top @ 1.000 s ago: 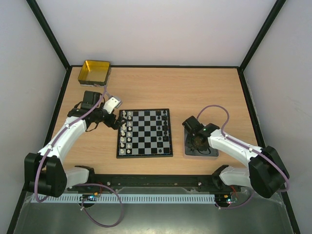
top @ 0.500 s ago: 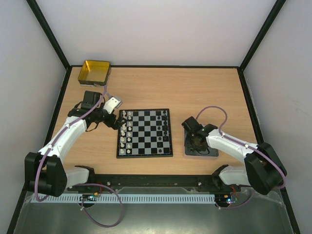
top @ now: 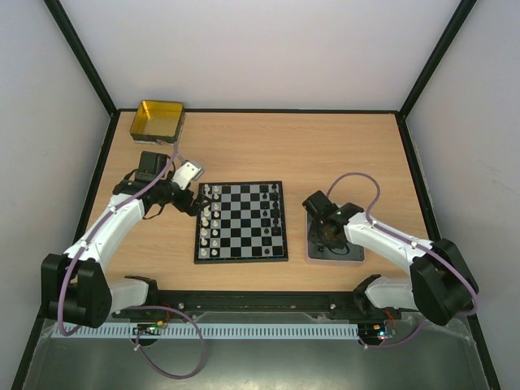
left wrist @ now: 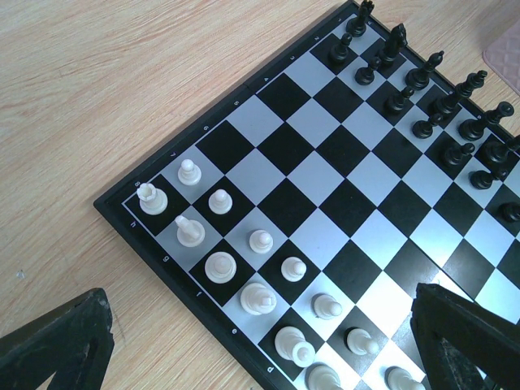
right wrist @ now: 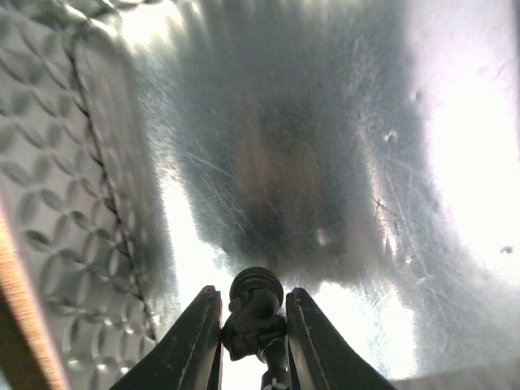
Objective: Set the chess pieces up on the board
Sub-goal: Pick up the chess piece from the storage box, then place the chess piece on the chessboard.
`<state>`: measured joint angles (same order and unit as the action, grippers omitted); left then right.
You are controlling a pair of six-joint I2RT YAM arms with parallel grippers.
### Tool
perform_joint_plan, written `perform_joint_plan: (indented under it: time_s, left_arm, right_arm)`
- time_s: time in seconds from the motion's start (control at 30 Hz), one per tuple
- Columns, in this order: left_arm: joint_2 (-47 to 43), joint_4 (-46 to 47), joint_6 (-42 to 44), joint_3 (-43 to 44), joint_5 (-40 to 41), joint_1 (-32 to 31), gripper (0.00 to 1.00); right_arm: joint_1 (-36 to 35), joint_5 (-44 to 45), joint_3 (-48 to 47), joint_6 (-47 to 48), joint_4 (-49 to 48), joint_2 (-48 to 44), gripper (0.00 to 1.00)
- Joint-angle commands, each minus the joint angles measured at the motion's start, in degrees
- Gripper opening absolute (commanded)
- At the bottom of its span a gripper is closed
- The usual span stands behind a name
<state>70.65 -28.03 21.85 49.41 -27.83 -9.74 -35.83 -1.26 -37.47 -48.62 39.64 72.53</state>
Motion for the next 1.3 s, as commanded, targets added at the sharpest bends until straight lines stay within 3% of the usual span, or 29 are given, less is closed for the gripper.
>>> perform_joint_plan:
  time_s: [0.0, 0.5, 0.93, 1.27]
  left_arm:
    - [-0.3, -0.5, 0.5, -0.7, -0.2, -0.2, 0.99]
    - [-0.1, -0.5, 0.4, -0.5, -0.3, -0.3, 0.99]
    - [-0.5, -0.5, 0.5, -0.6, -0.2, -0.3, 0.99]
    - [-1.2, -0.5, 0.5, -0.8, -0.1, -0.2, 0.99]
  right_arm:
    - [0.2, 4.0, -4.9, 0.9, 5.5, -2.1, 0.20]
    - [-2.2, 3.3, -13.2, 0.3, 9.9, -2.5, 0.18]
    - [-13.9, 0.4, -15.5, -4.9, 3.9, 6.1, 0.18]
    - [-16.5, -0.6, -19.2, -4.0, 1.8, 12.8, 0.18]
